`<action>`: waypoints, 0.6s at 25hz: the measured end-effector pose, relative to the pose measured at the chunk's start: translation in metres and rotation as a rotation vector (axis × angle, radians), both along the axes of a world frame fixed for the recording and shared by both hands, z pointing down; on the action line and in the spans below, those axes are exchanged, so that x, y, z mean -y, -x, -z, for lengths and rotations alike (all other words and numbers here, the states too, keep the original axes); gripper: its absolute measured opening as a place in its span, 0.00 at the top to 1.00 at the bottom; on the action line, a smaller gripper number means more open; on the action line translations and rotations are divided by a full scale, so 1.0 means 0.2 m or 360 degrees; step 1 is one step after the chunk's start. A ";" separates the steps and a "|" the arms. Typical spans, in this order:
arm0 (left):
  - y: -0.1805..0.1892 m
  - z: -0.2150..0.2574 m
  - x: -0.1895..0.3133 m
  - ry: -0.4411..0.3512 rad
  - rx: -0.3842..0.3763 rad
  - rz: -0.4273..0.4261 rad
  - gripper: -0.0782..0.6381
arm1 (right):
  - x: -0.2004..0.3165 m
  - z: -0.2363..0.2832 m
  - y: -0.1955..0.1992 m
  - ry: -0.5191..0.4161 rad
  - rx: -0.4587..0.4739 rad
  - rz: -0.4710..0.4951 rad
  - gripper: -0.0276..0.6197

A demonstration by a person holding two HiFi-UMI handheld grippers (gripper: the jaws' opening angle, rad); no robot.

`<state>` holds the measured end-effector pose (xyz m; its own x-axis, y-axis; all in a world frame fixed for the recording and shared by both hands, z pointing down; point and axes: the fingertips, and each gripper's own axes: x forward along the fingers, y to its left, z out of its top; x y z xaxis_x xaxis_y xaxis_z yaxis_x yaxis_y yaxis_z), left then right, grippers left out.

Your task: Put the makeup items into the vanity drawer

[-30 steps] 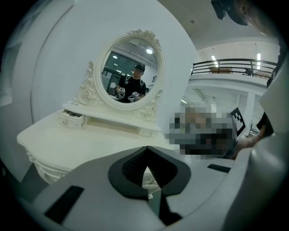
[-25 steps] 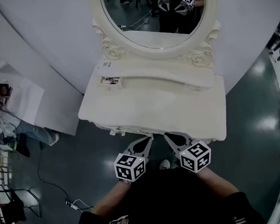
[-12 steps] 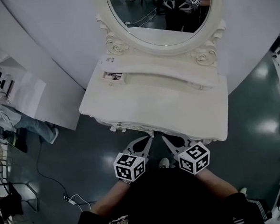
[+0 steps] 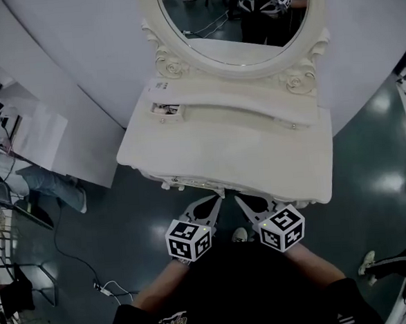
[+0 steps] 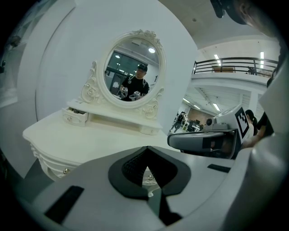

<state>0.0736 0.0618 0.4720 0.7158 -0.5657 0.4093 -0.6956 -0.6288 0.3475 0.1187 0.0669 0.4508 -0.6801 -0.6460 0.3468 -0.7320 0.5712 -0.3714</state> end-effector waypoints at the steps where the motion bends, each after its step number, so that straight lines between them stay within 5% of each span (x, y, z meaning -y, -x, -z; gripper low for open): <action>1: 0.00 0.00 0.00 -0.0002 0.0001 -0.0001 0.89 | 0.00 0.00 0.01 -0.0002 0.0000 0.0002 0.91; 15: 0.09 0.03 -0.01 -0.0031 0.0001 0.0053 0.89 | 0.00 0.03 0.09 -0.0021 0.0007 0.0050 0.91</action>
<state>0.0563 0.0634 0.4655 0.6963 -0.5968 0.3988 -0.7164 -0.6120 0.3349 0.1017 0.0673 0.4449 -0.7017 -0.6287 0.3352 -0.7119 0.5988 -0.3670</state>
